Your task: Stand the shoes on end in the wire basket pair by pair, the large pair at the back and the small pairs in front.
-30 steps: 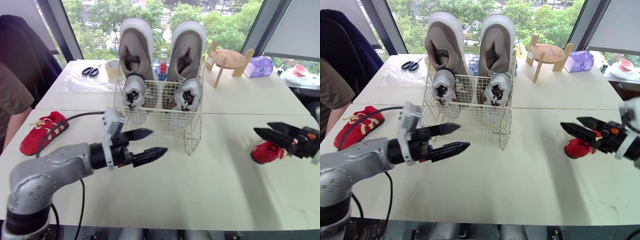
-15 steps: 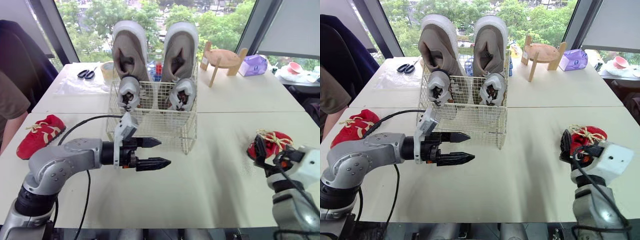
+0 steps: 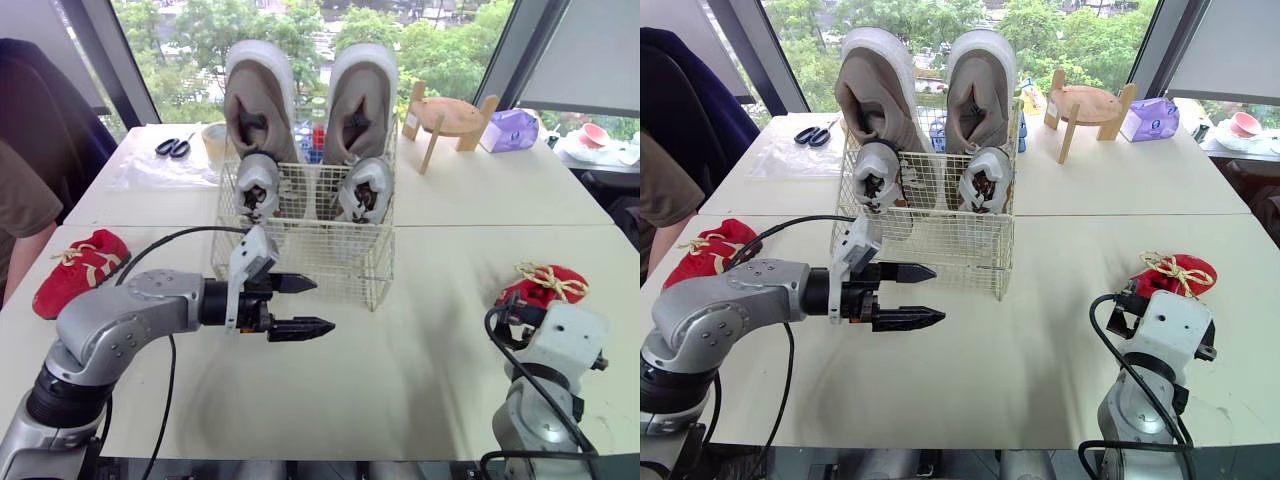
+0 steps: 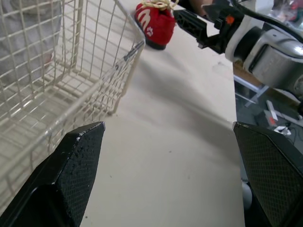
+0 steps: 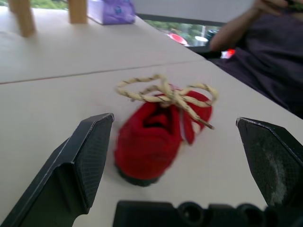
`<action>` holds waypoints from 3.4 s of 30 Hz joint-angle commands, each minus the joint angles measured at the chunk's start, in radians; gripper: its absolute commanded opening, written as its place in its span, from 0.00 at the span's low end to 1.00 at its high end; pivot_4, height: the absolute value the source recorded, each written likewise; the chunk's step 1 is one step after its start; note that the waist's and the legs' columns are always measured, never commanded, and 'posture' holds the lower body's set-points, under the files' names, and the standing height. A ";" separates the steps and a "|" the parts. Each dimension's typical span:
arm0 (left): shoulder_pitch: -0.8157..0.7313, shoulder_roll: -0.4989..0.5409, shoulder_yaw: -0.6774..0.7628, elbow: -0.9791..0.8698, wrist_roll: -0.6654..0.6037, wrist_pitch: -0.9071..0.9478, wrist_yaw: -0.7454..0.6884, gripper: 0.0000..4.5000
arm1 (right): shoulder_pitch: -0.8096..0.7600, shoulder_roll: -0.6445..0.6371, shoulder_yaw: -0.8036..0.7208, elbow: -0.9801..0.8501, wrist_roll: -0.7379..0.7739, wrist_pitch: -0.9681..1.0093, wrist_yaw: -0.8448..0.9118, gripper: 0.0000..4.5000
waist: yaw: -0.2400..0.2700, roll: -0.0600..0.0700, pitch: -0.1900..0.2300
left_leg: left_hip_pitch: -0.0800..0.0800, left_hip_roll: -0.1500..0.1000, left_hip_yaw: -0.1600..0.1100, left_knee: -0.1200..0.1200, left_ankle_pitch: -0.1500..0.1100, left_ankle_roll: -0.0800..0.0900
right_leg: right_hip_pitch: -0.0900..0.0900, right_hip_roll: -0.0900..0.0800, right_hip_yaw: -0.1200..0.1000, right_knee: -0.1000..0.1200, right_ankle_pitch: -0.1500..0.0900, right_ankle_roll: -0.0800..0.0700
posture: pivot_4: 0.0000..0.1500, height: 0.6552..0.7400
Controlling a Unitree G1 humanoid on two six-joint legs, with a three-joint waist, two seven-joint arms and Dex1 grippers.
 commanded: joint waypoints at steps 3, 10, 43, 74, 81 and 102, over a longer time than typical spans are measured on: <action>0.035 -0.016 0.040 -0.060 0.012 -0.030 0.042 0.99 | -0.136 0.045 -0.080 0.080 0.055 0.023 -0.003 1.00 | -0.006 0.000 0.000 | 0.002 0.000 0.000 0.002 0.000 0.000 | 0.002 0.000 0.000 0.000 0.000 -0.001 | 1.00 1.00; 0.075 -0.033 0.050 -0.075 0.052 -0.062 0.075 0.99 | -0.403 -0.015 -0.145 0.387 0.057 0.072 -0.027 1.00 | -0.023 0.000 0.000 | 0.003 0.000 0.001 0.002 0.000 0.001 | 0.003 0.001 0.000 0.001 0.001 0.000 | 1.00 1.00; -0.098 -0.043 0.349 0.182 -0.236 -0.015 0.129 1.00 | -0.967 -0.554 -0.174 0.494 0.316 -0.258 0.598 0.07 | -0.024 0.001 0.003 | 0.002 0.003 0.000 0.002 0.000 0.001 | 0.002 0.005 0.000 0.001 0.003 0.004 | 1.00 1.00; -0.689 0.138 0.369 0.600 -0.572 0.181 0.183 1.00 | -1.418 -0.905 0.192 0.709 0.479 -0.464 1.618 0.07 | -0.021 -0.007 0.011 | -0.002 -0.004 0.002 0.002 -0.002 0.004 | -0.001 -0.005 -0.002 0.000 0.004 0.005 | 1.00 1.00; -0.783 0.083 0.281 0.660 -0.488 0.251 0.081 1.00 | -1.445 -0.849 0.226 0.760 0.414 -0.584 1.639 0.07 | -0.024 -0.006 0.011 | -0.002 -0.004 0.002 0.002 -0.001 0.003 | -0.001 -0.004 -0.002 0.000 0.004 0.007 | 1.00 1.00; -0.651 -0.013 0.538 0.594 -0.573 0.195 0.330 0.05 | -1.354 -0.834 0.028 0.742 0.662 -0.190 1.452 0.81 | -0.020 -0.007 0.011 | -0.002 -0.003 0.001 0.002 -0.001 0.002 | -0.002 -0.009 0.000 0.001 0.004 0.006 | 1.00 1.00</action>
